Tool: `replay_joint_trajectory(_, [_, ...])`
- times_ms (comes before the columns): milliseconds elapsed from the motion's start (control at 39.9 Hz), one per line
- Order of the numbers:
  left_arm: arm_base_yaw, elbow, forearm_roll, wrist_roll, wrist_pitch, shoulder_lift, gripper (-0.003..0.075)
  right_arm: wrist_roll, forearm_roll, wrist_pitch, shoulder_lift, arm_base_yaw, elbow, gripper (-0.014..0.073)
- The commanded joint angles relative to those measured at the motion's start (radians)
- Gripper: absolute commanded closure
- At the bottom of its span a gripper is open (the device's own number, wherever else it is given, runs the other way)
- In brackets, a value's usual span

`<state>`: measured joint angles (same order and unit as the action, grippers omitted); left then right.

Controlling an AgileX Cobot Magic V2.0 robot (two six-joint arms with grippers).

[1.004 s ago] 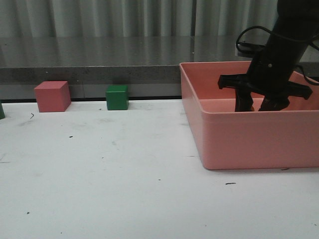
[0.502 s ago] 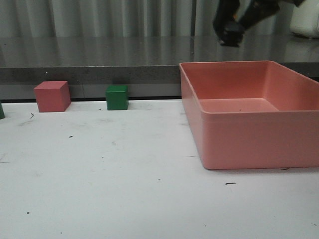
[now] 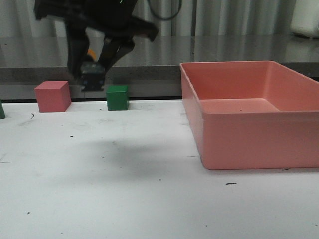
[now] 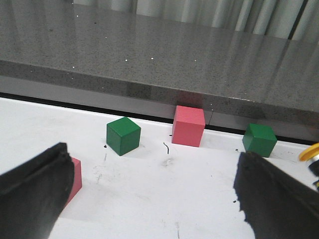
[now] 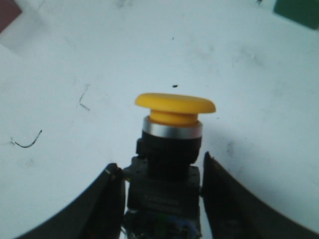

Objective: Place and stand button with both arms
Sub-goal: 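Lift the button out and carry it with the right gripper beside the bin, then open the right gripper to release the button on the table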

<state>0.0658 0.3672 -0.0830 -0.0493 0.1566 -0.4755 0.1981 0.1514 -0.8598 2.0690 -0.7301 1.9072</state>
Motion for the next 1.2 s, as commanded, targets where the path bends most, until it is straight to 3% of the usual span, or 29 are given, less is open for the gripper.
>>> replay_joint_trajectory(0, [-0.001, 0.037, -0.007, 0.001, -0.085, -0.011, 0.0104, 0.058, 0.005, 0.041, -0.014, -0.009, 0.043, 0.0358])
replay_joint_trajectory(351, [-0.001, 0.037, -0.007, 0.001, -0.085, -0.011, 0.0104, 0.333, 0.004, 0.054, 0.123, 0.001, 0.042, 0.0358])
replay_joint_trajectory(828, [-0.001, 0.037, -0.007, 0.001, -0.083, -0.011, 0.0104, 0.366, 0.008, 0.041, 0.175, 0.002, 0.042, 0.0347])
replay_joint_trajectory(928, [-0.001, 0.037, -0.007, 0.001, -0.083, -0.011, 0.0104, 0.366, 0.008, 0.042, 0.165, 0.002, 0.043, 0.027])
replay_joint_trajectory(1079, [-0.001, 0.037, -0.007, 0.001, -0.083, -0.011, 0.0104, 0.366, 0.008, 0.049, 0.14, 0.002, 0.043, 0.0071])
replay_joint_trajectory(1179, [-0.001, 0.037, -0.007, 0.001, -0.083, -0.011, 0.0104, 0.365, 0.008, 0.052, 0.108, 0.002, 0.043, 0.0])
